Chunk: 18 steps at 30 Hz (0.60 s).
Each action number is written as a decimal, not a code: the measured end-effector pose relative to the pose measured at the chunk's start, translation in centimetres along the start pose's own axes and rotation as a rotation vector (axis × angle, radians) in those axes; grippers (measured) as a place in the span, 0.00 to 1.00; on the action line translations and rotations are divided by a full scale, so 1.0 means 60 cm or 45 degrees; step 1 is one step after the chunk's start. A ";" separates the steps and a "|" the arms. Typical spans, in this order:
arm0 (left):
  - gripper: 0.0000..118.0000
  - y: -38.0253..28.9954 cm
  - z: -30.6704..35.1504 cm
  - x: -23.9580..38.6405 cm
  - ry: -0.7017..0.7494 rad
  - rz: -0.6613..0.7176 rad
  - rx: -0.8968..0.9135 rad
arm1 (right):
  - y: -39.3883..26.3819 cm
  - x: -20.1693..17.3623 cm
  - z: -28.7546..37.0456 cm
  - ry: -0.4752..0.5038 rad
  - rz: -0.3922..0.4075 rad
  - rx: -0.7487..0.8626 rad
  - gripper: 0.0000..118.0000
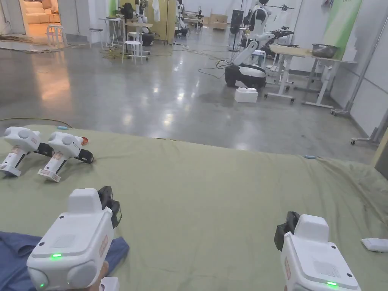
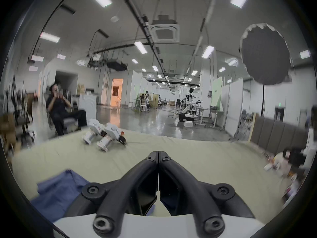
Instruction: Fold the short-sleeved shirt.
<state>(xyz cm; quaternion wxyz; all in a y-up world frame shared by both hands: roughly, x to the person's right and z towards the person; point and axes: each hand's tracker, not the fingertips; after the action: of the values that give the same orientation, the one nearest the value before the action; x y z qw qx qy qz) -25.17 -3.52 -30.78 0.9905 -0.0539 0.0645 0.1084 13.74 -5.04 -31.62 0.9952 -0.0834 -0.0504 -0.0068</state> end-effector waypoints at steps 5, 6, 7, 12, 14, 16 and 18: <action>0.00 0.008 -0.007 -0.053 -0.103 0.563 -0.022 | 0.021 0.038 0.012 -0.002 -0.463 0.022 0.02; 0.00 0.006 -0.008 -0.064 -0.114 0.682 -0.017 | 0.022 0.047 0.015 -0.012 -0.565 0.027 0.02; 0.00 0.004 -0.007 -0.071 -0.116 0.760 0.005 | 0.024 0.053 0.019 -0.013 -0.645 0.031 0.02; 0.00 0.028 0.003 0.000 0.038 -0.124 0.008 | 0.040 0.044 0.008 0.040 -0.385 0.008 0.01; 0.00 0.015 0.006 0.037 0.079 -0.623 0.012 | 0.047 0.012 0.007 0.069 0.105 0.052 0.01; 0.00 0.002 0.010 0.047 0.054 -0.925 0.037 | 0.038 -0.024 0.007 0.038 0.618 0.099 0.01; 0.00 -0.012 0.009 0.051 0.051 -1.162 0.033 | 0.018 -0.045 0.009 0.010 1.066 0.164 0.01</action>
<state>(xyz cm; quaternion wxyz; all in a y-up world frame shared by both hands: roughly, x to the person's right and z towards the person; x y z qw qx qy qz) -22.01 -3.49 -30.62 0.9361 -0.0663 0.0548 -0.3410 11.05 -3.87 -31.51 0.9155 -0.0341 -0.0087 0.4008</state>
